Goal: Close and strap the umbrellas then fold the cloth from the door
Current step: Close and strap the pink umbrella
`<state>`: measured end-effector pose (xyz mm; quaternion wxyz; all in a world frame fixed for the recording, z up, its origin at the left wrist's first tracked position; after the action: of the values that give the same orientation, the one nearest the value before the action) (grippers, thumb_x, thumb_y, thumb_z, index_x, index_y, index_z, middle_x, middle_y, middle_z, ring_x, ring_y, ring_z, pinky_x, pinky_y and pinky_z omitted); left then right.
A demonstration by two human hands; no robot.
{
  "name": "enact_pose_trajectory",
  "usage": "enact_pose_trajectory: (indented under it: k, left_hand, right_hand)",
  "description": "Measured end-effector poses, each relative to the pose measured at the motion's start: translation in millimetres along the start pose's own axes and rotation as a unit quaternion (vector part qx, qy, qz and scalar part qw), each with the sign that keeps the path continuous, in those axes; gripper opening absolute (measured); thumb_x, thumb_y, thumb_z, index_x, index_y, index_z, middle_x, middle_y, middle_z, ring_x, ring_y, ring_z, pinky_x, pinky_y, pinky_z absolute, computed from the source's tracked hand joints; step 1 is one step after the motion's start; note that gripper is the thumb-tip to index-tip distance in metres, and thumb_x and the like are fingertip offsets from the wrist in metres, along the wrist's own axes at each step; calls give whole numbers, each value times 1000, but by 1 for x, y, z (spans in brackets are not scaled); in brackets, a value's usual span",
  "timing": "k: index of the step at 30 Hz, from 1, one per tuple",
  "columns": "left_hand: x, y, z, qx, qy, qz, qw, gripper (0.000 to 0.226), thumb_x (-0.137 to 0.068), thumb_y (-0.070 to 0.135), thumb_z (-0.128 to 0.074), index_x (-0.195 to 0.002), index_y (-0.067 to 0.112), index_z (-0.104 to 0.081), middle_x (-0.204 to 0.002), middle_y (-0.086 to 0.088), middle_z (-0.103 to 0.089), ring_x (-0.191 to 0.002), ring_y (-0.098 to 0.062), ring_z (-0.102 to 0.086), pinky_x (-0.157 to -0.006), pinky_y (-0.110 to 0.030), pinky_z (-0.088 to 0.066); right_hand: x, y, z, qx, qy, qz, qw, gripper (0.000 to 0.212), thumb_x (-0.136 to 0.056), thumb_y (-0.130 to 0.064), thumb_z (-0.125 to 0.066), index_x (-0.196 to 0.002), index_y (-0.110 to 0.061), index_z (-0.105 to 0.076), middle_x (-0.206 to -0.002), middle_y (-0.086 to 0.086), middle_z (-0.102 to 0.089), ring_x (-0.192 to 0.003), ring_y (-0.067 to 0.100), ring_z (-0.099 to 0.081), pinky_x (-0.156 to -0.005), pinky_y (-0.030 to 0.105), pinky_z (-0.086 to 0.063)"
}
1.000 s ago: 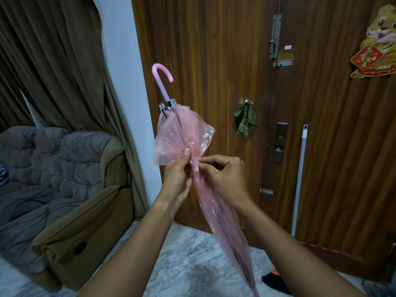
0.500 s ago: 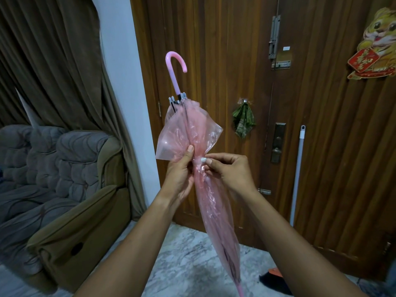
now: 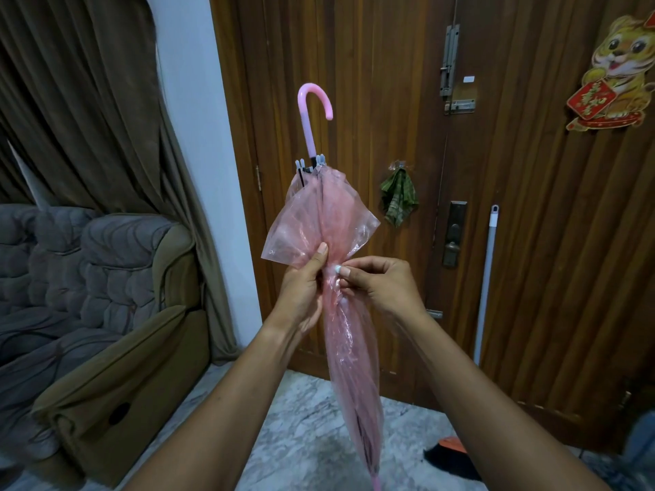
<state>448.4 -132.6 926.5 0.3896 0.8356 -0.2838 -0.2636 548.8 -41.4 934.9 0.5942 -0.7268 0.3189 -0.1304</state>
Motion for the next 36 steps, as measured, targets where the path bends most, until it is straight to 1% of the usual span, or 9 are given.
enact_pose_trajectory:
  k: [7, 13, 19, 22, 25, 28, 31, 34, 36]
  left_hand:
    - [-2, -5, 1, 22, -16, 24, 999, 38, -100, 18, -57, -134, 0, -56, -137, -27, -57, -126, -36, -60, -109, -54, -45]
    - [-7, -9, 2, 30, -27, 43, 998, 29, -98, 13, -58, -122, -4, -64, -132, -28, -61, -118, -34, -65, -106, -51, -48]
    - [-16, -13, 12, 2, -65, 61, 996, 35, -101, 12, -55, -131, -5, -57, -132, -27, -62, -122, -35, -63, -106, -52, -48]
    - [-22, -26, 11, 35, -105, 101, 989, 37, -101, 14, -55, -135, -1, -55, -132, -25, -62, -122, -34, -63, -103, -49, -51]
    - [-24, -43, -2, 52, -142, 143, 978, 47, -99, 17, -58, -142, -2, -48, -141, -26, -55, -131, -36, -55, -109, -52, -45]
    - [-20, -63, -28, 26, -196, 186, 962, 36, -101, 12, -51, -131, -7, -55, -130, -26, -62, -122, -32, -63, -101, -43, -53]
    - [-23, -86, -54, -28, -238, 209, 948, 32, -101, 13, -50, -122, -6, -63, -121, -23, -69, -112, -31, -68, -91, -36, -59]
    - [-38, -113, -81, -119, -243, 173, 947, 12, -95, 19, -60, -97, 12, -70, -90, -3, -76, -85, -17, -72, -68, -27, -54]
    - [-48, -134, -109, -158, -249, 148, 944, 11, -91, 21, -67, -101, 21, -69, -91, 7, -76, -87, -10, -73, -72, -25, -54]
  right_hand:
    - [-4, 4, 0, 53, 30, 22, 998, 4, -82, 2, -77, -79, 1, -75, -66, 17, -69, -58, 16, -67, -66, 28, -61]
    - [-9, 6, -1, 88, 77, 21, 993, 4, -81, -1, -79, -78, 1, -76, -67, 19, -71, -63, 25, -66, -73, 40, -60]
    - [-3, -1, 3, 143, 67, -30, 987, 22, -84, -6, -77, -100, 8, -73, -86, 21, -72, -67, 18, -66, -57, 23, -58]
    - [3, 3, 19, 195, 93, -16, 976, 31, -79, -16, -83, -104, -2, -72, -100, 13, -75, -80, 19, -70, -64, 28, -59]
    - [10, 8, 45, 206, 91, -24, 974, 46, -73, -28, -87, -113, -16, -67, -108, -1, -74, -100, 15, -72, -87, 38, -60]
    - [16, 9, 75, 197, 48, -23, 979, 49, -78, -25, -84, -121, -22, -63, -112, -4, -74, -104, 11, -71, -92, 34, -58]
    - [16, 11, 115, 207, 84, 7, 975, 51, -79, -18, -83, -125, -12, -63, -111, 1, -75, -104, 13, -72, -85, 28, -58]
    - [17, 10, 161, 233, 149, 23, 961, 48, -77, -14, -85, -121, -9, -66, -106, -3, -75, -96, 4, -72, -75, 16, -56]
    - [14, 9, 201, 247, 184, 27, 951, 48, -75, -13, -86, -119, -10, -67, -105, -2, -75, -93, 3, -73, -78, 19, -59]
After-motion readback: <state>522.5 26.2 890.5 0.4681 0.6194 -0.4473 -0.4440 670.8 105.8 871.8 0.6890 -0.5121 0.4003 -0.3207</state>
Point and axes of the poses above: each hand's wrist, its own x-axis away from the middle knuckle, its own z-axis out of the back of the hand, y = z × x, the point moved 2 cm from there along -x, towards the middle knuckle
